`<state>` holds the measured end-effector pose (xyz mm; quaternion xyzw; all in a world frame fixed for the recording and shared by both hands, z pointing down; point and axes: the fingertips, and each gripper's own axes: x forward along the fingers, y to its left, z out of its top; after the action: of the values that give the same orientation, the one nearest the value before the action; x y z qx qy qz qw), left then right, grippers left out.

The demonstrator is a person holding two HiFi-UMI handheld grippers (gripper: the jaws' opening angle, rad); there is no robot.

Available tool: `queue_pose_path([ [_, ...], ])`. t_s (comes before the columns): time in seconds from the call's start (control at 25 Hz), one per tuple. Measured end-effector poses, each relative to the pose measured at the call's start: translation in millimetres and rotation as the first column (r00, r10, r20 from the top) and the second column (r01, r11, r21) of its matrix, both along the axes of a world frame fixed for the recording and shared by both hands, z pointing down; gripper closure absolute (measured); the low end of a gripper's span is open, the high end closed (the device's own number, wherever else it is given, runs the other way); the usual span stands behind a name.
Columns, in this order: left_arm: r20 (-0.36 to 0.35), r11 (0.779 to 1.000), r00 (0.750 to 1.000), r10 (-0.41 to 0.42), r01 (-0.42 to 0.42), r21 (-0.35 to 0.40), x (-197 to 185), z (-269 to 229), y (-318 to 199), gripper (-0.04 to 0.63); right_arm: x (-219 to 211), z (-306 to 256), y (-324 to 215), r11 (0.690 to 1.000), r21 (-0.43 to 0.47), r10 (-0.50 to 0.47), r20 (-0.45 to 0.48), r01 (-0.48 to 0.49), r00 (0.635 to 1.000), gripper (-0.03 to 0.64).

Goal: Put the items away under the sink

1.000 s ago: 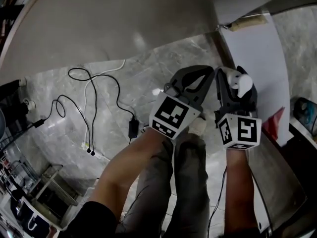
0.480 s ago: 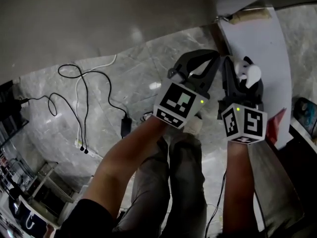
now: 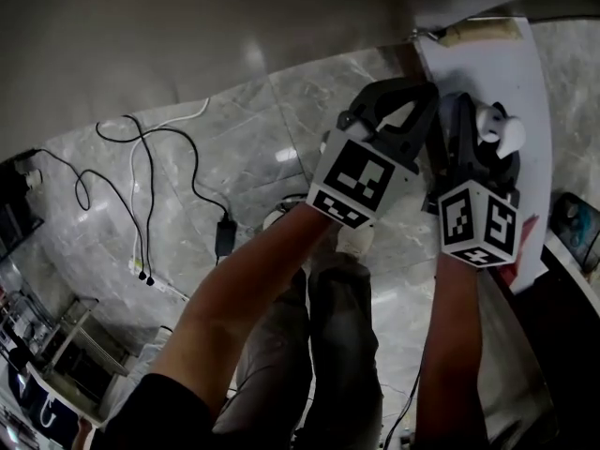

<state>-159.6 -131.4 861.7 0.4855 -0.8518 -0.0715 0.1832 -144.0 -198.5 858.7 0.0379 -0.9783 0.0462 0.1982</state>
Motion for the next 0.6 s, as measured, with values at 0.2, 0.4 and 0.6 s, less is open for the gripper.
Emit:
queue_pose_path([
  [0.2,0.026,1.0,1.0,0.002,-0.002,-0.009,-9,8,-11,0.583,-5,11,-16,1.0,0.012,0.019,-0.003,-0.019,1.0,0.37],
  [0.4,0.033,1.0,0.999,-0.001,0.001,-0.005,-14,11,-18,0.583,-7,16,-35,0.998,-0.008,0.064,0.001,-0.064,0.998,0.37],
  [0.6,0.023,1.0,1.0,0.003,-0.003,-0.005,-16,15,-21,0.581,-8,17,-32,0.999,0.0,0.052,0.009,-0.052,0.999,0.37],
])
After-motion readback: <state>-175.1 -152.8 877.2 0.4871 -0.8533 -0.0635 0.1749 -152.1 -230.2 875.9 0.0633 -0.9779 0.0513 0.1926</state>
